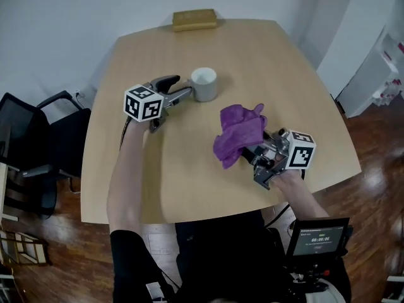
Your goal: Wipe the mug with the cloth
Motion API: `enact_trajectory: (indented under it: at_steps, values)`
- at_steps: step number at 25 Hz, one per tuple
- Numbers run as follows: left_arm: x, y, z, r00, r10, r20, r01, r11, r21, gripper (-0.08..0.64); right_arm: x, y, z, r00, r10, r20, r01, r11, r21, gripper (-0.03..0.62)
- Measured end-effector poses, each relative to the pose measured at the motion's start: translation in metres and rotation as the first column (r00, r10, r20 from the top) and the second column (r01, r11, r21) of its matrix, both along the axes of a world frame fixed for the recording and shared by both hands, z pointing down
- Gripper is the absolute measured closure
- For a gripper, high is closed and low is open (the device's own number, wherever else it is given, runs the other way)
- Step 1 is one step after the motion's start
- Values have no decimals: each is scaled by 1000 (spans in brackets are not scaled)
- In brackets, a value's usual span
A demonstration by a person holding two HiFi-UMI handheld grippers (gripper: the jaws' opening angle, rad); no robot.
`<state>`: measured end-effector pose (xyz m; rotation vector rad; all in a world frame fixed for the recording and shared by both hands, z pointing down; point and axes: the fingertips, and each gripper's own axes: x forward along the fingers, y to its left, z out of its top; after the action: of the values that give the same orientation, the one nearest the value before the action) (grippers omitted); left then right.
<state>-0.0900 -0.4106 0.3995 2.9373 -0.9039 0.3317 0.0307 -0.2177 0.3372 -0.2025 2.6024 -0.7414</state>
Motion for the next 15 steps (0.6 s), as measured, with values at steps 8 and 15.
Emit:
enact_trajectory:
  at_steps: [8,15]
  values:
    - [14,9,8,994,52,91,-55,998,23,485,-11,2,4,998,-59,-3,59,998,4,505]
    - [24,22,13,993,69,94,-69,998,6,453,-13,0,5,998,-64,-1,64,998,4,505]
